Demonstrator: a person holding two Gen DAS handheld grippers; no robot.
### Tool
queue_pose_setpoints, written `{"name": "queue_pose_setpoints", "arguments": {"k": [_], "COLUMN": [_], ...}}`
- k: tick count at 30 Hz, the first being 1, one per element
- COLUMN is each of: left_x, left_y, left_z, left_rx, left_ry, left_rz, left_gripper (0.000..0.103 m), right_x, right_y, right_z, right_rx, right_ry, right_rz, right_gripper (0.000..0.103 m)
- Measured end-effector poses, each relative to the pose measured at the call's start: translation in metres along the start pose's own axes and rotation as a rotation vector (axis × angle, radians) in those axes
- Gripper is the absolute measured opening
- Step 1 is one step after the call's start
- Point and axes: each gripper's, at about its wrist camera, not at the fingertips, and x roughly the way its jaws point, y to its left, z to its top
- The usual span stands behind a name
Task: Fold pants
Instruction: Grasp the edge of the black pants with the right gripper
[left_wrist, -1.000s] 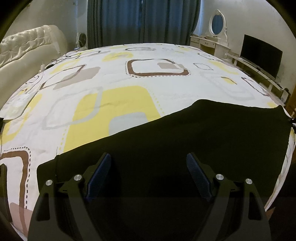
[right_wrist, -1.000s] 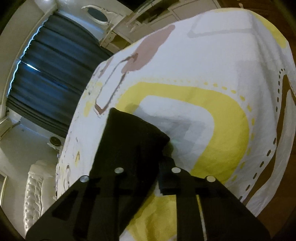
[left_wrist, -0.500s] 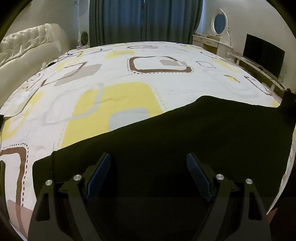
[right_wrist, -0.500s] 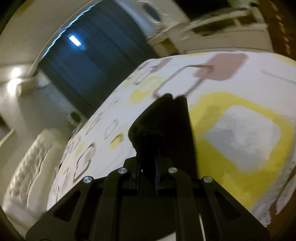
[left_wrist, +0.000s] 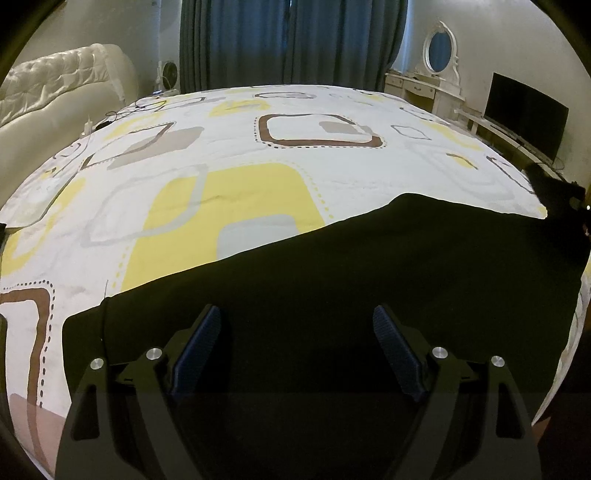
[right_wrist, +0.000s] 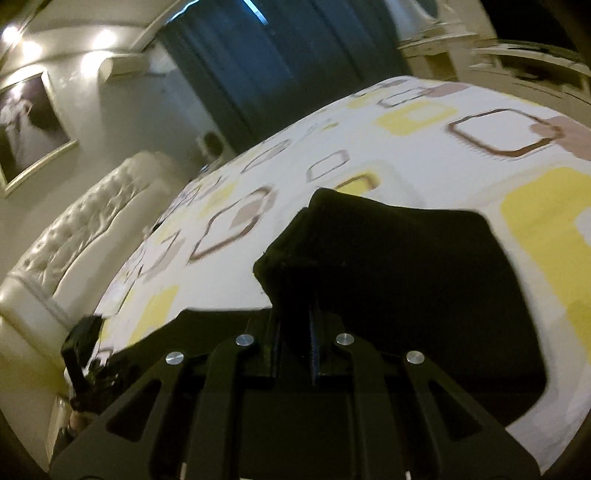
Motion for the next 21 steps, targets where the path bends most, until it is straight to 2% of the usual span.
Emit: {"name": "queue_pose_setpoints", "arguments": {"k": [10, 21], "left_x": [0.0, 0.0], "left_y": [0.0, 0.001], "left_z": [0.0, 0.0], "left_rx": [-0.008, -0.009], "left_ry": [-0.005, -0.006], "left_rz": [-0.007, -0.008], "left_gripper": [0.084, 0.085], "right_x": [0.039, 0.055], "right_y": [0.048, 0.083], "right_z": [-0.031, -0.059], "right_rx": [-0.096, -0.202], "right_ry": [0.107, 0.181], "right_rz": [0.043, 0.069], "right_gripper": [0.011, 0.011]}}
